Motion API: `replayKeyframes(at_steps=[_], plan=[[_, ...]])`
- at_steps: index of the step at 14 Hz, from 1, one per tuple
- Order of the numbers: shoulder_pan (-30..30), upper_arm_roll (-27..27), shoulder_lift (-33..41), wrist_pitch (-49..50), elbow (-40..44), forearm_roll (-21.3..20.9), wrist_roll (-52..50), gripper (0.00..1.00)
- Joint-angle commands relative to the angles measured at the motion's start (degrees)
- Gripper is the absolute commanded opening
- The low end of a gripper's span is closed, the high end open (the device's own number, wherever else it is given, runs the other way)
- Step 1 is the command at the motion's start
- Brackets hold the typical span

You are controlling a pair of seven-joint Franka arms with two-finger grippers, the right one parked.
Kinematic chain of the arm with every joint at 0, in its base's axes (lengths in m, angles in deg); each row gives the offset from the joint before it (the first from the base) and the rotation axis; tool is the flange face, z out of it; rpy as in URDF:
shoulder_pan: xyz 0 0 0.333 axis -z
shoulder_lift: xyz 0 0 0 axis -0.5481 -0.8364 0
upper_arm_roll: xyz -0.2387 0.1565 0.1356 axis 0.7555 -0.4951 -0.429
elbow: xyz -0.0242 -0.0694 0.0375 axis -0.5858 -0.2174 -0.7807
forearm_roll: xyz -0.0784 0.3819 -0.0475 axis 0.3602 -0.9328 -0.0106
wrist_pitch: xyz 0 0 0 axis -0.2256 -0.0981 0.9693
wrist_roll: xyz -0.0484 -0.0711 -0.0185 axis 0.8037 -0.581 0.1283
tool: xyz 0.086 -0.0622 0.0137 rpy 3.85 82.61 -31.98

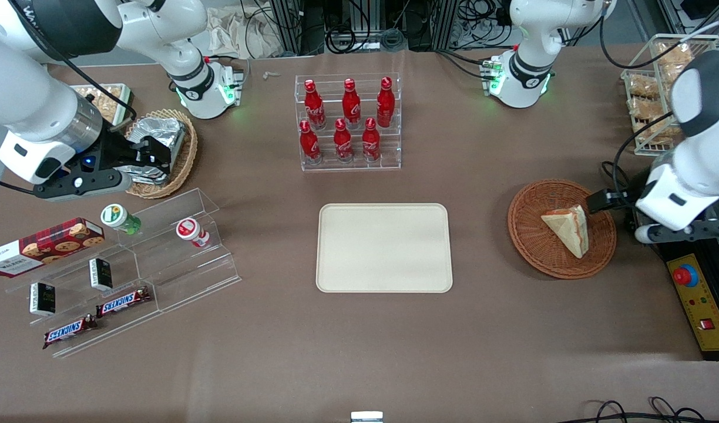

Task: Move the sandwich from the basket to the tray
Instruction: 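Lower the left gripper over the wrapped sandwich in the wicker basket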

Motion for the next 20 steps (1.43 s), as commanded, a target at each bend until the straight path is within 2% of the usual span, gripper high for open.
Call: replayKeyframes(at_steps=[1,3,9,11,17,18,19,20], plan=[[-0.2,-0.3,8.1,-11.2,-17.6,-0.9,-8.1,1.00],[-0.9,-1.1,8.6,-20.5,-25.1,-0.9,-10.6,1.00],[-1.0,-4.6,5.2,-40.3,-37.1,-1.1,-12.6,1.00],[-1.0,-6.2,2.0,-45.1,-38.7,-1.1,-12.7,1.00],[-1.0,-6.9,-6.9,-55.7,-38.9,-0.9,-13.1,0.98],[-1.0,-6.9,-7.7,-56.9,-38.8,-0.8,-15.3,0.73],[-0.8,-6.8,-7.8,-57.4,-38.5,-0.9,-18.3,0.31],[-0.5,-6.6,-7.6,-57.3,-38.3,-1.0,-19.8,0.00]])
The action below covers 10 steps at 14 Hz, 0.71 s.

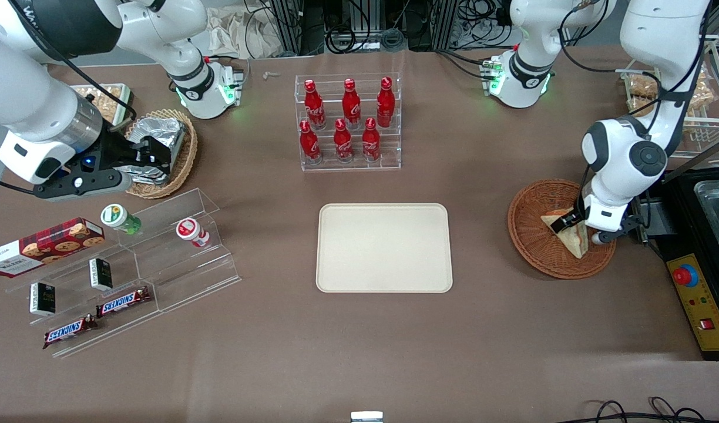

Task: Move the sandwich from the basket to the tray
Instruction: 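Close the left gripper on the sandwich's wrapped edge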

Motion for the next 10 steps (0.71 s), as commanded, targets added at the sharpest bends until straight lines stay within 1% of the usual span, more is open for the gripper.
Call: replayKeyframes(at_steps=[1,3,4,5,6,8,10], plan=[[0.5,0.4,0.3,-2.3,0.0,-0.7,-5.6,0.00],[0.8,0.6,1.7,-1.7,0.5,-0.8,-7.6,0.00],[0.8,0.5,3.5,-0.8,0.5,-0.9,-7.5,0.00],[0.8,0.5,5.5,2.2,0.7,-0.9,-7.3,0.00],[0.8,0.6,7.8,6.8,2.1,-0.9,-7.2,0.00],[0.8,0.6,10.3,19.4,8.3,-1.0,-7.0,0.00],[0.8,2.8,10.3,36.3,19.0,-1.0,-6.0,0.00]])
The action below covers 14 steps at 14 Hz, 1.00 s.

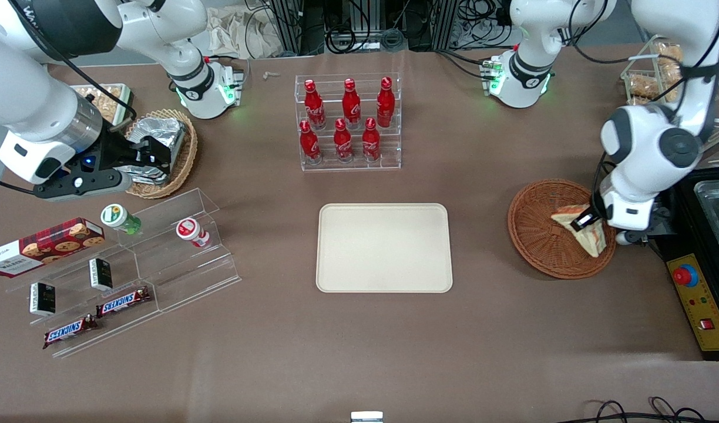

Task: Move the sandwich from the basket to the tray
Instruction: 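Lift the sandwich and carry it with the left gripper over the cream tray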

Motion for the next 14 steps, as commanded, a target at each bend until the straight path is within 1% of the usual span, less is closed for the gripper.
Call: replayKeyframes(at_steps=[1,3,4,6,7,9,11,12,14], plan=[[0.2,2.9,0.2,20.9,14.7,-0.9,0.6,0.00],[0.2,4.8,0.6,31.1,23.0,-0.8,4.8,0.00],[0.2,6.8,0.6,34.4,26.5,-0.7,7.4,0.00],[0.3,10.5,0.2,39.6,32.8,0.2,8.0,0.00],[0.4,12.2,-0.2,40.7,34.0,0.5,7.8,0.00],[0.4,16.5,-0.7,40.0,33.3,3.9,7.2,0.00],[1.8,21.1,-3.0,37.7,31.7,4.1,7.2,0.00],[3.4,22.4,-4.1,33.6,29.5,3.7,6.3,0.00],[8.0,22.7,-7.0,22.6,24.4,2.6,1.9,0.00]])
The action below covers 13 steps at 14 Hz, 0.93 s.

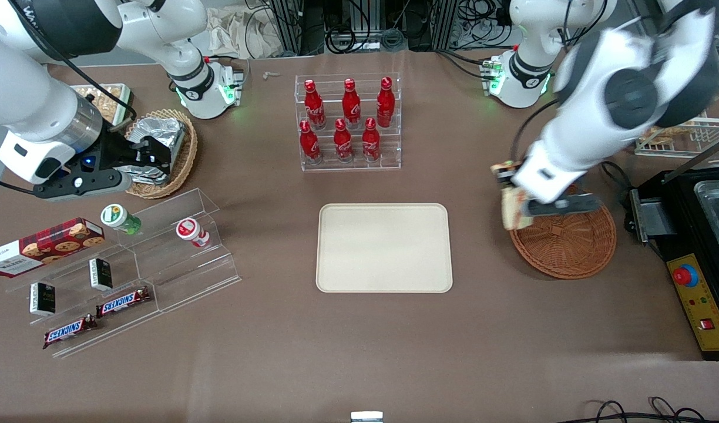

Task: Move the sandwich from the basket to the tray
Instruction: 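Lift the sandwich and carry it with the left gripper over the cream tray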

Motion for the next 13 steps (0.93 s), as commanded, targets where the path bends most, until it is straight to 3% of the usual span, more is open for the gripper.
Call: replayKeyframes(at_steps=[1,3,6,10,13], plan=[[5.4,0.3,-5.7,-11.6,-4.5,-2.7,-3.7,0.00],[7.9,0.3,-12.0,-16.4,-4.0,-8.3,-6.5,0.00],[9.3,0.2,-19.4,-26.1,-3.5,-13.4,-10.0,0.00],[9.5,0.2,-26.4,-30.2,-1.3,-23.7,-15.6,0.00],[9.6,0.2,-28.5,-32.9,-1.1,-25.3,-16.9,0.00]])
